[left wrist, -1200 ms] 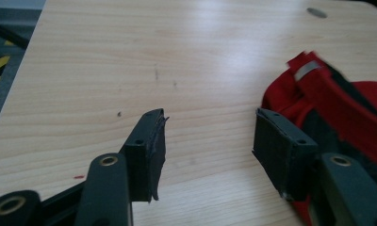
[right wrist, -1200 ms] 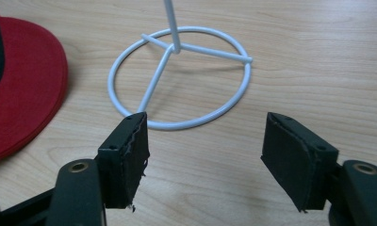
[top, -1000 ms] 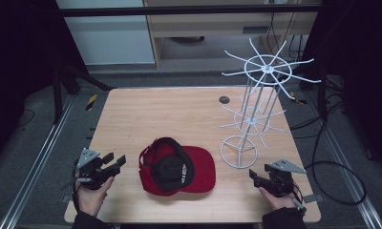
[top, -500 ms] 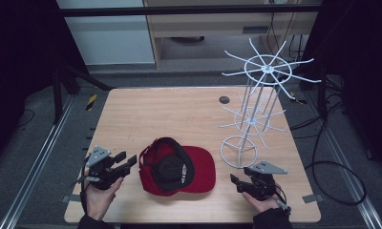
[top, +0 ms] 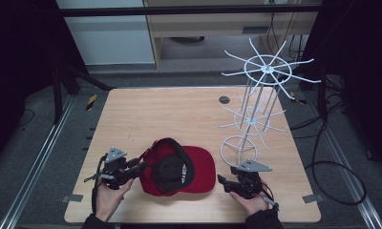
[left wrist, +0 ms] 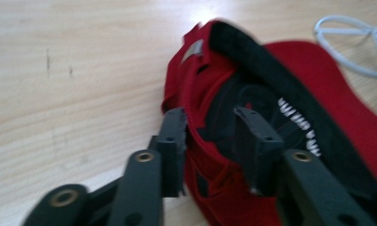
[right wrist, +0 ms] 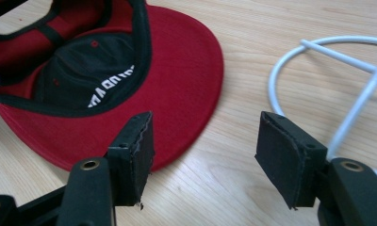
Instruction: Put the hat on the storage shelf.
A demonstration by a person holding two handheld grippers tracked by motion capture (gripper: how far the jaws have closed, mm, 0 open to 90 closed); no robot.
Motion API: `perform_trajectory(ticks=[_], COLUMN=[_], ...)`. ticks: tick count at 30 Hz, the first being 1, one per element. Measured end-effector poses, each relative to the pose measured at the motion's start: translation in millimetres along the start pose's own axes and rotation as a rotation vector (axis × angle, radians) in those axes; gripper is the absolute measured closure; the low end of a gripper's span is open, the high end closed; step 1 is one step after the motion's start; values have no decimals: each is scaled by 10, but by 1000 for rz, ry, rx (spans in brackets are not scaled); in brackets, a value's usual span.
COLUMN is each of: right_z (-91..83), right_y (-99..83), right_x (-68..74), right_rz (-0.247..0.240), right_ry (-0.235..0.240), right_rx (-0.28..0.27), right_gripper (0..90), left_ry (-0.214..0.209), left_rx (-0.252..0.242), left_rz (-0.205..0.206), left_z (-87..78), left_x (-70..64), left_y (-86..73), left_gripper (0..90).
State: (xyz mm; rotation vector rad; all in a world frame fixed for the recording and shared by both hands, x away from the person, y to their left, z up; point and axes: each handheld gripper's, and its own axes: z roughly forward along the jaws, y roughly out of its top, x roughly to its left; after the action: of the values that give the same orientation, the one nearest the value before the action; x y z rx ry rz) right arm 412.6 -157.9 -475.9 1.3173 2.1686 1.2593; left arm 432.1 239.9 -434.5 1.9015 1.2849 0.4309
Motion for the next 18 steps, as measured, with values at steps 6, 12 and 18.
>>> perform_trajectory(ticks=[6,12,18], right_z=[153,276,381], right_y=[57,66,70], right_x=[112,153,183], right_rz=[-7,-10,-6], right_ry=[17,20,16], right_rx=[15,34,49], right_gripper=[345,340,341], left_ry=[22,30,47], left_rx=[51,62,87], left_rz=[14,38,53], left_z=[73,110,164], left_x=[66,79,113], left_y=[-79,-113,-156], left_gripper=[806,873,876])
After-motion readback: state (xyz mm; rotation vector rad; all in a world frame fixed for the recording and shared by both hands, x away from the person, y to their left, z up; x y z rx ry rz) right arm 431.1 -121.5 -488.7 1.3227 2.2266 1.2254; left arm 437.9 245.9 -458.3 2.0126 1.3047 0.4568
